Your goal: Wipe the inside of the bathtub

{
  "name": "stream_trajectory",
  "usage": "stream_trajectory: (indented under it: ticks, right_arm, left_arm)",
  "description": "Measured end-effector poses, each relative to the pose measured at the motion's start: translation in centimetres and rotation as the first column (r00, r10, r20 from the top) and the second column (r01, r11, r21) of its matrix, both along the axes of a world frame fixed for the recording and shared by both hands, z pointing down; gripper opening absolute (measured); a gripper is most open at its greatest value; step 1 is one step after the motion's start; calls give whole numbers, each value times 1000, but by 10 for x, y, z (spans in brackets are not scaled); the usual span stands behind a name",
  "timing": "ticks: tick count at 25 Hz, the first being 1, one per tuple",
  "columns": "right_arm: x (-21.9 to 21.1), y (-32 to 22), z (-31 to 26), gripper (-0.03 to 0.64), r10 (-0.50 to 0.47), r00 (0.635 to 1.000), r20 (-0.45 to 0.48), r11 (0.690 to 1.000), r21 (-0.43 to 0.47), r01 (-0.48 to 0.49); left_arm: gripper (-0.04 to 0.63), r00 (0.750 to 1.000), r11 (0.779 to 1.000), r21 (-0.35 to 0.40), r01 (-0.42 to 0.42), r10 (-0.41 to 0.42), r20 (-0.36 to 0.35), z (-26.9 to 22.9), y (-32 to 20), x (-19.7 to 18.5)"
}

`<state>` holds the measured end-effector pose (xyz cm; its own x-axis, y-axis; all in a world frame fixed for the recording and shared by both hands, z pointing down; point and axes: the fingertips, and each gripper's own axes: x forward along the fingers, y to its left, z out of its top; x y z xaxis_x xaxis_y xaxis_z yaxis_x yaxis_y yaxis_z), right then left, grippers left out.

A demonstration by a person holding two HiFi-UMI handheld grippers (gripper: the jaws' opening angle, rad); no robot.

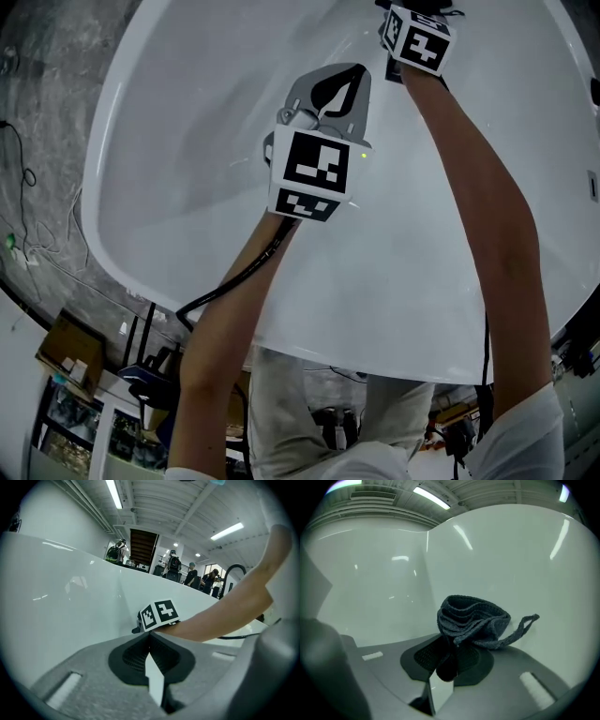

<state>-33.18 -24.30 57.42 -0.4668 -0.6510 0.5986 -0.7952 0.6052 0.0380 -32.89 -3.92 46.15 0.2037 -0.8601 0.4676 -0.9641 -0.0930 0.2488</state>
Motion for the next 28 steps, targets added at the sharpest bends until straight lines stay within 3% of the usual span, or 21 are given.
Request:
stream_trajectory:
  ticks: [6,11,16,19,23,28]
  right_arm:
    - [-52,7,8,55,-185,982,49,983,-3,185]
    - [-91,32,4,55,-404,914,41,915,14,404]
    - [-79,41,20,57,-353,935,40,936,1,353]
    - [-50,39,46,58,-314,949,20,948,-44,315]
    - [-6,28,80,60,-176,984,29,976,-128,178]
    - [32,30,102,57,-101,995,17,980,-171,102]
  left_arm:
    - [0,1000,1000,13,21,-21,-3,6,-2,-14]
    - [0,999,999,21,35,-35,-14,10,2,-16]
    - [0,1000,1000,6,25,-25,-16,16,12,-11]
    - [0,1000,1000,9,7,-7,-11,24,11,2]
    - [0,1000,1000,8,-1,1,-16,26,7,7]
    - [0,999,999,21,-35,35,-13,21,2,16]
